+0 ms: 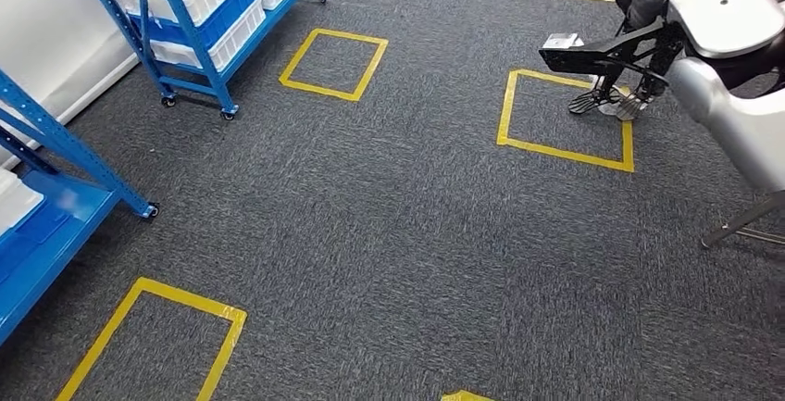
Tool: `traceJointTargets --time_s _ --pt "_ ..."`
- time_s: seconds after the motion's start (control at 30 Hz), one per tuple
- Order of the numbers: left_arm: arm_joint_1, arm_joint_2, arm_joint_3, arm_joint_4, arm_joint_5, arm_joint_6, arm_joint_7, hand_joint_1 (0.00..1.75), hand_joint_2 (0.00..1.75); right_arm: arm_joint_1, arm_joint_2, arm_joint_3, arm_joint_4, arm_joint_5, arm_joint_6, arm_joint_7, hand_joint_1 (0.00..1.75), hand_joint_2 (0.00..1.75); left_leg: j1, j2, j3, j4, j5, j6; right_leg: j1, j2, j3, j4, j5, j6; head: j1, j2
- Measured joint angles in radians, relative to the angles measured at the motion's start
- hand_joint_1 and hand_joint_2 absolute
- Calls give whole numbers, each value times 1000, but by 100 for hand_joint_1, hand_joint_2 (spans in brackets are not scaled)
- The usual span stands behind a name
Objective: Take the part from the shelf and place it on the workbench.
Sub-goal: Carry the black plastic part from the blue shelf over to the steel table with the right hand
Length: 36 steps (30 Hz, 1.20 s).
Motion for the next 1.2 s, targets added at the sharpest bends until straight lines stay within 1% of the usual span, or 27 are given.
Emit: traceJointTargets --time_s 0.03,0.1,0.13,0.17,0.2,0.23,0.27,0.3,0.37,0.43,0.47,0.53,0.6,0.67,0.7,0.73,0.8,0.83,0.87,0.9,0.97,1.0,1.03,1.07,1.1,1.17,1.2 --pt "0 -2 0 0 0 0 0 0 175 -4 4 0 -1 1 0 -2 175 175 5 -14 0 9 -11 -4 0 13 2 0 -2 -8 0 0" --pt "0 -6 0 0 2 0 1 0 175 -12 20 1 -1 2 -1 -6 175 175 11 -70 -32 83 -57 -5 0 37 7 -3 -4 -25 -2 0" --pt "2 -8 0 0 2 0 2 0 175 -15 30 2 0 3 -1 -8 175 175 11 -97 -66 149 -87 -3 3 50 8 -3 -6 -32 -2 0" --pt "4 -8 0 0 2 0 2 0 175 -16 41 4 1 4 0 -10 175 175 9 -110 -108 222 -113 0 7 66 8 -2 -7 -37 -3 0" --pt "5 -9 0 0 3 -1 2 0 175 -17 52 7 2 5 1 -13 175 175 6 -115 -146 280 -126 3 10 84 8 -2 -7 -40 -3 0" --pt "6 -9 0 0 3 -1 3 0 175 -16 60 10 2 6 2 -15 175 175 2 -118 -171 306 -119 8 14 102 9 -1 -8 -41 -3 0" --pt "6 -9 0 0 3 -2 3 0 175 -17 68 13 4 6 3 -16 175 175 -2 -122 -177 292 -91 14 16 120 10 1 -9 -42 -3 0" --pt "5 -9 0 0 4 -2 3 0 175 -17 73 15 4 7 4 -17 175 175 -6 -131 -165 241 -49 22 17 135 11 2 -9 -43 -3 0" --pt "5 -8 0 0 4 -2 3 0 175 -17 82 18 6 8 4 -17 175 175 -9 -184 -118 106 26 37 17 163 11 3 -11 -41 -2 0" --pt "5 -7 0 0 4 -2 3 0 175 -17 87 21 9 8 4 -17 175 175 -9 -222 -89 38 46 42 13 188 8 1 -9 -33 -2 0" --pt "5 -7 0 0 5 -2 3 0 175 -17 87 21 11 9 5 -17 175 175 -10 -218 -83 31 45 43 10 201 6 -2 -6 -26 -2 0" --pt "4 -8 0 0 5 -2 4 0 175 -19 85 22 14 9 5 -16 175 175 -9 -194 -75 17 49 47 8 224 5 -9 -1 -13 -2 0" --pt "4 -8 0 0 5 -2 4 0 175 -21 84 22 15 9 5 -16 175 175 -5 -181 -70 6 54 51 11 235 6 -13 1 -6 -3 0" --pt "4 -9 0 0 5 -3 4 0 175 -20 83 22 15 9 5 -16 175 175 -3 -179 -69 4 55 52 10 229 5 -10 0 -7 -3 0" --pt "4 -9 0 0 5 -3 4 0 175 -21 82 22 16 9 5 -16 175 175 -3 -173 -66 0 56 53 12 206 2 -2 -7 -8 -2 0" --pt "4 -9 0 0 5 -3 3 0 175 -23 83 22 17 9 5 -15 175 175 -4 -163 -63 -5 58 56 14 168 -13 28 -27 -8 -1 0" --pt "4 -11 0 0 5 -3 3 0 175 -25 87 22 20 10 5 -16 175 175 -8 -117 -53 -10 53 60 12 83 -76 161 -82 0 0 0" --pt "5 -12 0 0 5 -4 3 0 175 -25 89 22 21 10 5 -17 175 175 -8 -93 -49 -9 48 61 7 59 -93 200 -90 5 -1 0" --pt "5 -13 0 0 5 -4 3 0 175 -25 90 22 22 10 5 -17 175 175 -8 -72 -44 -7 42 59 2 44 -87 191 -73 9 -1 0" --pt "4 -14 0 0 5 -4 3 0 175 -26 90 22 23 10 5 -17 175 175 -8 -59 -39 -4 36 54 2 24 -50 121 -41 10 -1 0" --pt "4 -15 0 0 5 -4 3 0 175 -31 92 22 23 10 5 -17 175 175 -11 -37 -32 4 22 43 13 -20 10 11 -7 5 -1 0" --pt "3 -16 0 0 5 -4 3 0 175 -33 93 22 23 10 5 -17 175 175 -14 -26 -28 6 17 36 20 -31 21 -11 -7 0 -1 0" --pt "2 -16 0 0 5 -4 3 0 175 -34 94 23 24 10 5 -17 175 175 -17 -14 -25 6 12 30 25 -26 22 -12 -11 -6 -1 0" --pt "1 -16 0 0 5 -4 3 0 175 -35 94 23 25 10 5 -17 175 175 -17 -2 -20 6 8 24 24 -9 22 -13 -12 -12 -1 0" --pt "0 -16 0 0 4 -4 3 0 175 -37 94 23 26 11 5 -17 175 175 -15 -6 -17 9 1 19 22 3 24 -16 -11 -18 -1 0" --pt "0 -17 0 0 1 -3 4 0 175 -44 99 23 27 15 6 -19 175 175 -8 -53 -35 58 -34 10 16 27 30 -23 -10 -31 -1 0" --pt "1 -16 0 0 -1 -3 5 0 175 -47 103 23 28 17 7 -19 175 175 -4 -85 -60 113 -63 8 14 39 32 -24 -10 -36 -1 0"
